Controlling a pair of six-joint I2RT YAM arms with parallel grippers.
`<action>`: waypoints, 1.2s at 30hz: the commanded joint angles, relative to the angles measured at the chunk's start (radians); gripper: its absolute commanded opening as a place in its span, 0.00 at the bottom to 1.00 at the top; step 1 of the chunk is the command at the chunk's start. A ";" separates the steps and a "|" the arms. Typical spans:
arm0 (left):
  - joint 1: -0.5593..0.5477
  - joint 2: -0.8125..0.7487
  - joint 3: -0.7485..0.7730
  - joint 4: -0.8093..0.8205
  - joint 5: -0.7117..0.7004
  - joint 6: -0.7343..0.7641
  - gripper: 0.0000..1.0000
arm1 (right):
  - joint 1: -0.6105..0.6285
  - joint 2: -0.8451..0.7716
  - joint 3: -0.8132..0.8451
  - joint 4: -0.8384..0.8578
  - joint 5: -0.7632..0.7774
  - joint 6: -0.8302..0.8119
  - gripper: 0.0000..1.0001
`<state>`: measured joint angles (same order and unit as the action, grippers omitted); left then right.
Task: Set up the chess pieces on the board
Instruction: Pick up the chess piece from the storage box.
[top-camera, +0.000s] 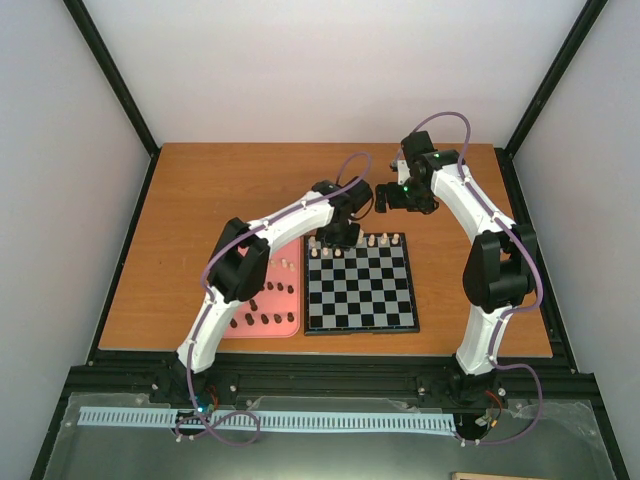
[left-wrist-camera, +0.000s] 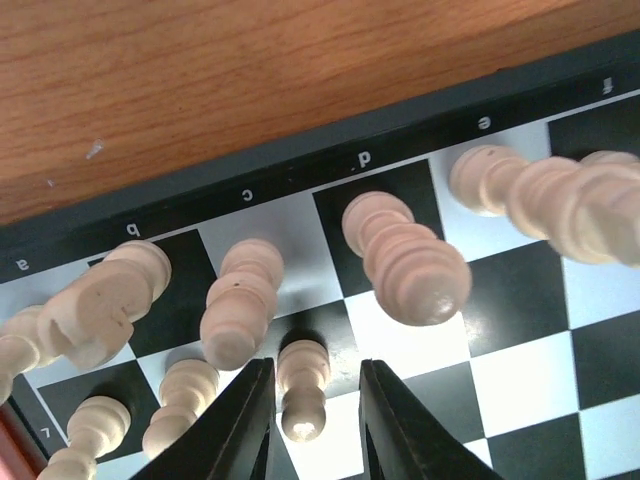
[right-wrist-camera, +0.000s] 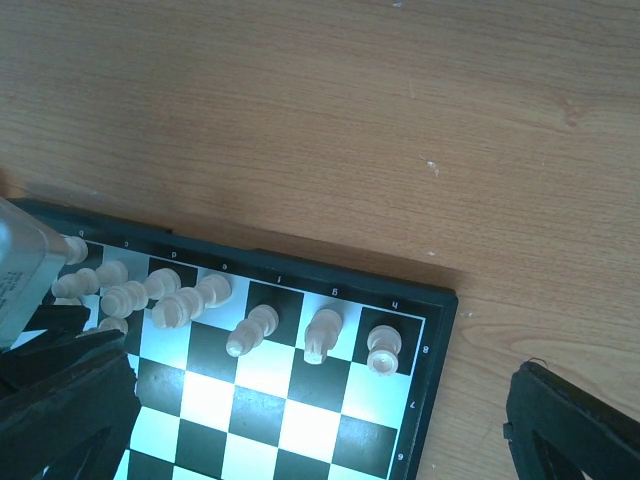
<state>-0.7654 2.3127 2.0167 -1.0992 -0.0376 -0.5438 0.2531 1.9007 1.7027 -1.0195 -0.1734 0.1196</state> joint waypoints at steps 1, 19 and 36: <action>-0.006 -0.068 0.058 -0.021 0.002 0.009 0.28 | -0.006 0.004 0.012 0.005 -0.006 -0.006 1.00; 0.259 -0.585 -0.575 0.093 0.006 -0.146 0.36 | -0.007 0.001 0.010 0.005 -0.015 -0.001 1.00; 0.427 -0.568 -0.763 0.252 0.142 -0.288 0.36 | -0.006 -0.003 0.004 -0.002 -0.022 -0.007 1.00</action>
<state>-0.3470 1.7229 1.2514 -0.9081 0.0631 -0.7712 0.2527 1.9007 1.7027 -1.0195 -0.1925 0.1196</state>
